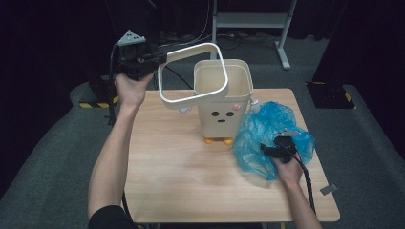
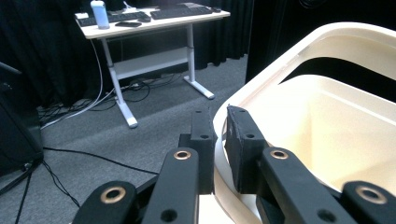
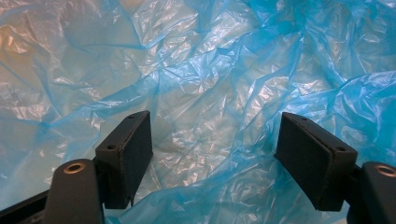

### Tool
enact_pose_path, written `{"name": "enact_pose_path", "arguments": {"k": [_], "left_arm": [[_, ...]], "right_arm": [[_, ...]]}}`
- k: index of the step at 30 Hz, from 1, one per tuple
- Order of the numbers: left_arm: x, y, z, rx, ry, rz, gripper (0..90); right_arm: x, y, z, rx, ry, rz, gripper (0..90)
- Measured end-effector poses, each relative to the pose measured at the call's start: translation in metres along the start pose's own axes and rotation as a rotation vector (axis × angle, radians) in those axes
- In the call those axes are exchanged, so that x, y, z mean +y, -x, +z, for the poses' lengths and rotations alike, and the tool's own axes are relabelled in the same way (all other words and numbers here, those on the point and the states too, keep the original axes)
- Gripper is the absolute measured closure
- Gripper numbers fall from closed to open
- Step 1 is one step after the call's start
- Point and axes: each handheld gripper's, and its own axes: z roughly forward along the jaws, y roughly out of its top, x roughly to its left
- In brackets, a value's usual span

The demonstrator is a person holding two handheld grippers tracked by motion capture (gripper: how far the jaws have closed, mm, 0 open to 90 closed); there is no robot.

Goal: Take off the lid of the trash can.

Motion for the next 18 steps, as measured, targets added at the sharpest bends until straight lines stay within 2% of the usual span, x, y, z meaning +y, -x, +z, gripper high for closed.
{"name": "enact_pose_path", "arguments": {"k": [9, 18], "left_arm": [[-0.005, -0.001, -0.009, 0.008, 0.0, 0.01, 81.9], [-0.013, -0.003, -0.017, 0.003, 0.009, -0.005, 81.8]], "right_arm": [[0.0, 0.0, 0.0, 0.0, 0.0, 0.0, 26.7], [0.0, 0.0, 0.0, 0.0, 0.0, 0.0, 26.7]]}}
